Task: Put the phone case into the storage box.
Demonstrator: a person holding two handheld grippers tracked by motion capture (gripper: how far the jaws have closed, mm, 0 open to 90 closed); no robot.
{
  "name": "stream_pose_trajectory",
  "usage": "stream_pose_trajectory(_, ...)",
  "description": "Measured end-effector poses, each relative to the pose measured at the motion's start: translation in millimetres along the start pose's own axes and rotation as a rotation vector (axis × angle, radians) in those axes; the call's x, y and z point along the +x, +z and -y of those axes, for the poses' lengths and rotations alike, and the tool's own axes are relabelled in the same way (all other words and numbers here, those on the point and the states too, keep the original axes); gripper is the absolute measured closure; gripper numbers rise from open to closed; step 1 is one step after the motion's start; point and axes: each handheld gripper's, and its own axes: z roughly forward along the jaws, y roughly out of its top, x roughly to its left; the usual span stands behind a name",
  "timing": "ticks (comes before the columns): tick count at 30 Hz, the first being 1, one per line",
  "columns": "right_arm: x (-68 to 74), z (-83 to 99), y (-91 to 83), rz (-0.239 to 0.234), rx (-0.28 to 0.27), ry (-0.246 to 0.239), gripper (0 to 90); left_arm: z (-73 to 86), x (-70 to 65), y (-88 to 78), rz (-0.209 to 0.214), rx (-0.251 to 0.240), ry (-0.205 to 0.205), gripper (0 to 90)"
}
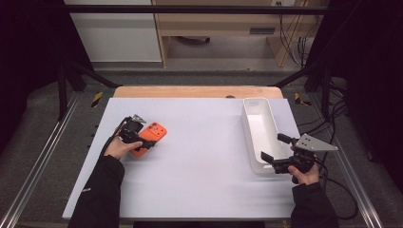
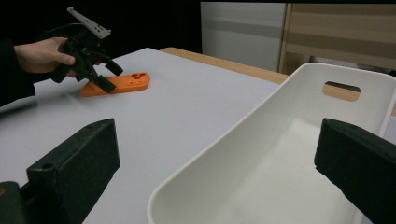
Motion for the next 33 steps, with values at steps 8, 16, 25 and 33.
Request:
stream_pose_trajectory(8,-0.3,0.0,0.0,0.001,0.0,-0.002,0.5,0.8,-1.1,1.3,0.001,0.036,0.017,8.4)
stream_pose_trajectory(16,-0.3,-0.1,-0.2,0.001,0.0,0.0,0.5,-0.1,-1.5,1.1,0.003,0.047,0.016,9.9)
stream_pose_trajectory(25,-0.6,-0.2,-0.3,0.001,-0.003,0.001,0.5,-0.4,-1.3,0.8,0.003,0.049,0.009,10.7)
stream_pose_trajectory(33,-0.5,-0.5,-0.7,0.0,-0.003,0.005,0.5,1.5,-0.1,-0.8,-0.002,0.032,0.004,15.3)
